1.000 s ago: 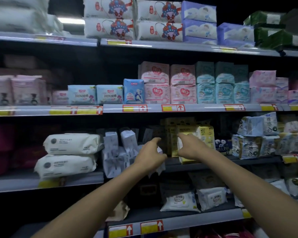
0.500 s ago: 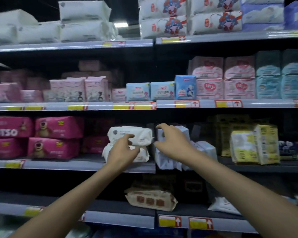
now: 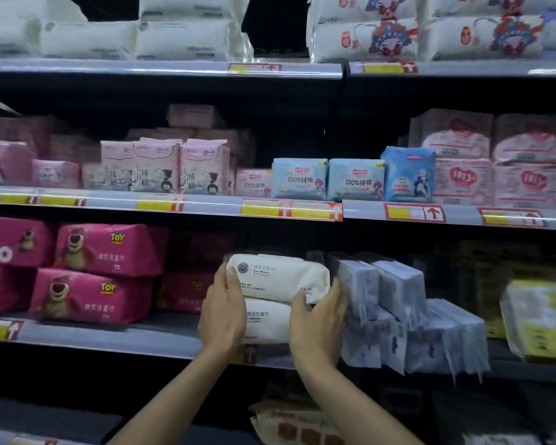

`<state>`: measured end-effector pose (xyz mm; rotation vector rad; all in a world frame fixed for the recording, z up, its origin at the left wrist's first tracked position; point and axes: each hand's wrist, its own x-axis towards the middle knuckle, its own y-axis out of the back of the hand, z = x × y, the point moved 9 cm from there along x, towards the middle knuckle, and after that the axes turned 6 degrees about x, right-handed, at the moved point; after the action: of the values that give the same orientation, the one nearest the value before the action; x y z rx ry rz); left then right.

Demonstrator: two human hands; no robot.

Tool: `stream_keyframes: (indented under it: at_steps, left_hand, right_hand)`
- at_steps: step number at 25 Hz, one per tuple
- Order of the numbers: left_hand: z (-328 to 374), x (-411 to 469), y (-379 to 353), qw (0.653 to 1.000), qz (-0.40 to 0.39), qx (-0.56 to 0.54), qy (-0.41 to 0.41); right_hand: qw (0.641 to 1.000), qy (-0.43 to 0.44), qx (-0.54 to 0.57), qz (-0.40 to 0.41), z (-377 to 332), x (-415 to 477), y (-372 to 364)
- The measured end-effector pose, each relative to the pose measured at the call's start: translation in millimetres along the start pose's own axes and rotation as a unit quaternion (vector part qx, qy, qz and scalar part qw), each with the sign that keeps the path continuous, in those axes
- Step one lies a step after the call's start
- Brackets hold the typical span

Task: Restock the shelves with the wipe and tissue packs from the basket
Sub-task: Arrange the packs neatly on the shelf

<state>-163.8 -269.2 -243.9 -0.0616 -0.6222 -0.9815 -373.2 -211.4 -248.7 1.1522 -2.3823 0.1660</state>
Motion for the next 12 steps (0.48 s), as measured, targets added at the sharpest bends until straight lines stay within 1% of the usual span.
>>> stream_keyframes:
  at_steps: [2, 5, 9, 12]
  left_hand:
    - [-4, 4, -5, 0.999, 0.033, 0.018, 0.023]
    - [-9, 10, -8, 0.997, 0.061, 0.031, 0.03]
    - [-17, 26, -10, 0.997, 0.054, 0.06, 0.02]
    - [-24, 34, -12, 0.998, 0.036, 0.046, 0.039]
  right_hand:
    - [0.999, -0.003, 0.039, 0.008, 5, 9, -9]
    - [0.994, -0.02, 0.108, 0.007, 16, 20, -20]
    - [0.991, -0.028, 0.125, 0.046, 33, 30, -25]
    - [0.986, -0.022, 0.161, 0.033, 39, 31, -33]
